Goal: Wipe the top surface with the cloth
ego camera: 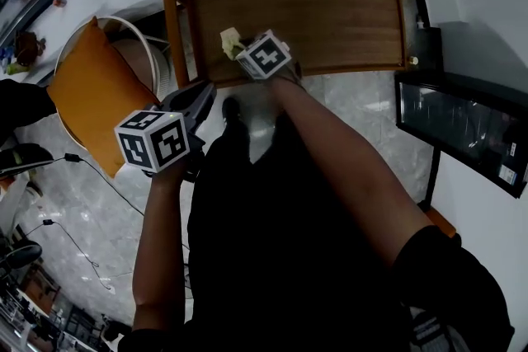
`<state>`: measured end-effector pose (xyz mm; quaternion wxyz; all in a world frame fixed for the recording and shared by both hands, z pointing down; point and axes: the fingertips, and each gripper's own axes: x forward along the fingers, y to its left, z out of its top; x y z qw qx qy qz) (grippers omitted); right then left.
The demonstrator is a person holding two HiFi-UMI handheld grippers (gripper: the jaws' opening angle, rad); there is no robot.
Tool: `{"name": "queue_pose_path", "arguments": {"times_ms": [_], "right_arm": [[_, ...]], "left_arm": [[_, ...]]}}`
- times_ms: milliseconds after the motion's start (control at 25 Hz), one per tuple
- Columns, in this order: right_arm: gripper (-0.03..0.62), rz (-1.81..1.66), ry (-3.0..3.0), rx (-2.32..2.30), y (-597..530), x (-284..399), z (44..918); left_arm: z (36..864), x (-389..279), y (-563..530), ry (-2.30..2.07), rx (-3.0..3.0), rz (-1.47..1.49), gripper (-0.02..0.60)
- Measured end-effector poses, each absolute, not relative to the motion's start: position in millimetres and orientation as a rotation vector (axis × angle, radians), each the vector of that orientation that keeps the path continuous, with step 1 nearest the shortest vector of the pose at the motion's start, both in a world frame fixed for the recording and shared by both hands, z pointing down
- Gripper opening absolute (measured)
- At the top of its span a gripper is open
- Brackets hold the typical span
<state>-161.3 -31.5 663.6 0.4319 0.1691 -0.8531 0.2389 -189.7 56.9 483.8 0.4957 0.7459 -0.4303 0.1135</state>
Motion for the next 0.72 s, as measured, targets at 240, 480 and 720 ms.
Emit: {"name": "queue_pose_path", "arguments": {"times_ms": [240, 480, 720], "right_arm": [[0.074, 0.611, -2.084, 0.489, -53.5, -86.7, 661.8], [0.074, 0.608, -2.049, 0.600, -76.5, -0.3, 658.8], [0.074, 0.610, -2.004, 0.711, -98.2, 79.9, 654.1]], "left_arm": [[486.8, -140.3, 34.6, -0.982, 1.835, 0.297, 0.012], [483.0, -79.3, 9.9, -0.911, 1.886, 0.316, 0.012], [483.9, -31.5, -6.6, -0.849, 1.911, 0.320, 0.012]]}}
